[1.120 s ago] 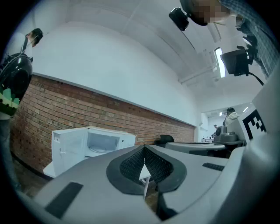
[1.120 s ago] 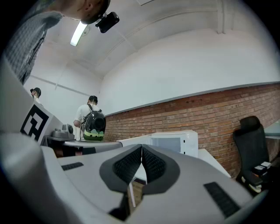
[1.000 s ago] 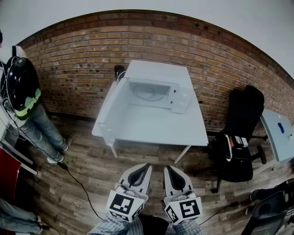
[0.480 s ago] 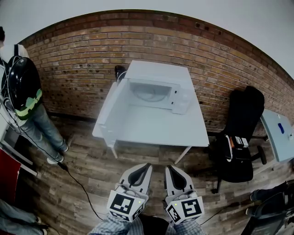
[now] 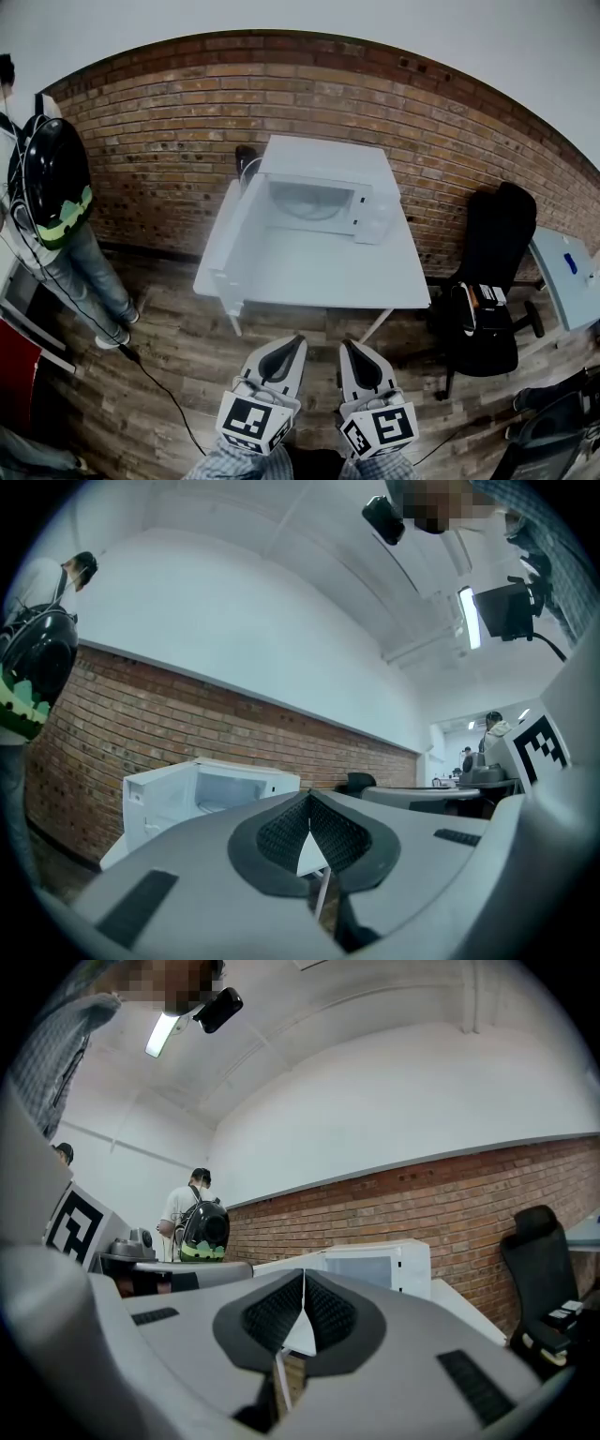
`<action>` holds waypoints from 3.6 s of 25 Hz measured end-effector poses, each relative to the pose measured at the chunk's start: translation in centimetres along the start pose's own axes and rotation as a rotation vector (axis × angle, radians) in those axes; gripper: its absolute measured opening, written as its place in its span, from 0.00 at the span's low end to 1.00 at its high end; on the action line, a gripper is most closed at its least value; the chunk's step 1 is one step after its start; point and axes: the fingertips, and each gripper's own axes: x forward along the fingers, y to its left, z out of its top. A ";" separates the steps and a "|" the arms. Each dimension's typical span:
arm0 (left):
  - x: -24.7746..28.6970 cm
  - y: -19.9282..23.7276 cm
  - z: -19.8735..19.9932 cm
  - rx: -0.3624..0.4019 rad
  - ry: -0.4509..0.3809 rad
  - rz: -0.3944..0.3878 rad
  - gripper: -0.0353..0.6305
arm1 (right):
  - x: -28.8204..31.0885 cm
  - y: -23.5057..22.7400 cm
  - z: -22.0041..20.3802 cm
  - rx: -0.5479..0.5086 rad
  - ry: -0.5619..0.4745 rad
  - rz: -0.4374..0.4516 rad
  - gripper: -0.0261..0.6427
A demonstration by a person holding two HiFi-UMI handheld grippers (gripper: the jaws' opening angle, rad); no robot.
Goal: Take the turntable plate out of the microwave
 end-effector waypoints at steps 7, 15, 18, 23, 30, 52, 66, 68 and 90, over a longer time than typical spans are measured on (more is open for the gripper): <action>-0.9 2.2 0.5 0.018 0.000 -0.027 0.07 | 1.2 1.5 0.0 -0.006 -0.001 -0.038 0.07; 0.2 3.6 -1.0 0.007 0.029 -0.014 0.07 | 2.8 0.3 -1.3 0.005 0.018 -0.045 0.07; 2.0 4.2 -1.6 0.002 0.043 -0.006 0.07 | 4.3 -1.1 -1.7 0.025 0.012 -0.022 0.07; 6.8 5.4 -2.1 -0.006 0.046 0.012 0.07 | 8.2 -5.2 -2.4 0.057 0.030 0.011 0.07; 15.1 7.8 -1.2 -0.014 0.036 0.079 0.07 | 14.3 -12.0 -0.7 0.028 0.034 0.075 0.07; 30.0 16.4 -1.5 -0.027 0.078 0.104 0.07 | 28.7 -20.2 -2.6 0.058 0.101 0.112 0.07; 36.3 25.6 -5.6 -0.184 0.172 0.025 0.07 | 40.2 -20.9 -5.6 0.033 0.189 0.059 0.07; 36.8 26.5 -7.0 -0.243 0.202 0.016 0.07 | 40.9 -20.9 -6.1 0.029 0.207 0.063 0.07; 42.8 32.6 -16.5 -0.776 0.225 0.226 0.25 | 43.9 -23.4 -9.1 0.025 0.309 0.208 0.07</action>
